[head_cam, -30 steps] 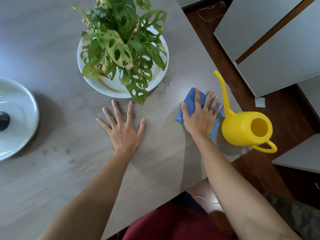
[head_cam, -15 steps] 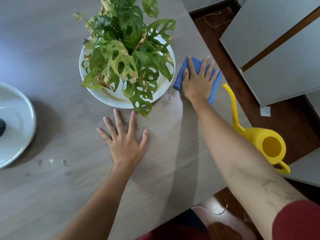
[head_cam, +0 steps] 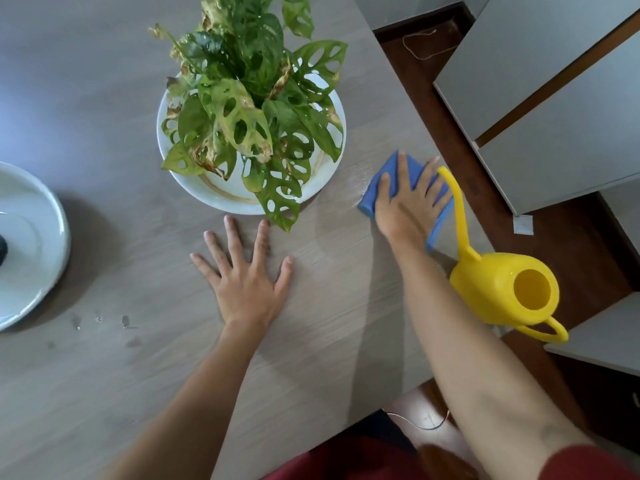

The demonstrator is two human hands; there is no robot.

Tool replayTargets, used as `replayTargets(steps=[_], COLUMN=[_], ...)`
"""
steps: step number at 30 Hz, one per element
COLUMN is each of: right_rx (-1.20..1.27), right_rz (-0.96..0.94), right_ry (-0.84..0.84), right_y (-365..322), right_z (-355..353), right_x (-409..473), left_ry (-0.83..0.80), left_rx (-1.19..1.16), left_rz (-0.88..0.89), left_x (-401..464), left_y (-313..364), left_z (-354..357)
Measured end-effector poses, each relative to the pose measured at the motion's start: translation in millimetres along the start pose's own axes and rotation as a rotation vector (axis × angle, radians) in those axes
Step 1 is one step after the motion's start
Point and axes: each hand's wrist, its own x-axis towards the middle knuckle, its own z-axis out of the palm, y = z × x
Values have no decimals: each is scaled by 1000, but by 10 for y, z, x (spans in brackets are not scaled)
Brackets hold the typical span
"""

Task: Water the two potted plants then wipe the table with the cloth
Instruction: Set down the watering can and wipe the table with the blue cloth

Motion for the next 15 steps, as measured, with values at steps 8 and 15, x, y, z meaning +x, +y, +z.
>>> replayTargets(steps=[8,15], right_rx=[5,-35], right_rz=[-104,-322], right_ry=[29,33], right_y=[-513,-444], right_z=[-34,151], right_x=[671,-239], left_ry=[12,-2], left_rx=[0,-77], left_rz=[-2,-3], left_x=[11,3], left_y=[-1,-18], left_z=[18,-37])
